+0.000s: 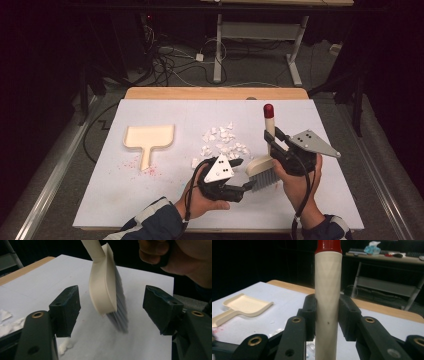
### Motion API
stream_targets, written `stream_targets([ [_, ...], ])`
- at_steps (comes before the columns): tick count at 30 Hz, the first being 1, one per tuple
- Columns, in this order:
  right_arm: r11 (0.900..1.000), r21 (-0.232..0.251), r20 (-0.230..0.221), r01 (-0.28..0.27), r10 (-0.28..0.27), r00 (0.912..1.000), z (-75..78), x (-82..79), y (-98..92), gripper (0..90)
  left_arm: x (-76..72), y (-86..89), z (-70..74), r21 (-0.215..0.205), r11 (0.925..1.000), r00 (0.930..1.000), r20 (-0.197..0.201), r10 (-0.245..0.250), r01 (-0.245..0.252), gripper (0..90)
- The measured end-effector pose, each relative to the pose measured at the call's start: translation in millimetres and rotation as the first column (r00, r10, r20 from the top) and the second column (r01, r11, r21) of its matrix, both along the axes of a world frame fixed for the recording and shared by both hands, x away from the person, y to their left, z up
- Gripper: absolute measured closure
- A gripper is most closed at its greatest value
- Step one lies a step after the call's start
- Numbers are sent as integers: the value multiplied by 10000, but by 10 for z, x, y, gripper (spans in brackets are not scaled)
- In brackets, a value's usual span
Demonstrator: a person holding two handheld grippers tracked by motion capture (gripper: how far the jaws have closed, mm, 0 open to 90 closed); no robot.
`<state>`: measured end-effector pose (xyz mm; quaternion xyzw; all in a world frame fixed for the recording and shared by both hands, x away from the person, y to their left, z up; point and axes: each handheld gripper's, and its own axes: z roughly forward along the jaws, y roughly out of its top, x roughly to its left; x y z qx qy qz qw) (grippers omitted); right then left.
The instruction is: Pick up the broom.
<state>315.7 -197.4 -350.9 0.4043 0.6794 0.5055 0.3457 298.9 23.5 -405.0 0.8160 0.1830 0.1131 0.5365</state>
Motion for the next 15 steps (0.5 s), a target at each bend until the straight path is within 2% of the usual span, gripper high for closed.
stream_targets([
  [1,10000,-41,40,-86,86,10000,7,-21,26,703,14,-37,-2,6,9999,9999,-19,115,-115,330],
  [10,9977,158,423,-657,650,9970,74,-191,189,702,100,-13,-50,-159,9998,9984,-548,-115,107,497],
  [15,9965,143,713,-829,817,9941,99,-290,272,701,106,23,-34,-153,9996,9985,-496,-236,229,594],
])
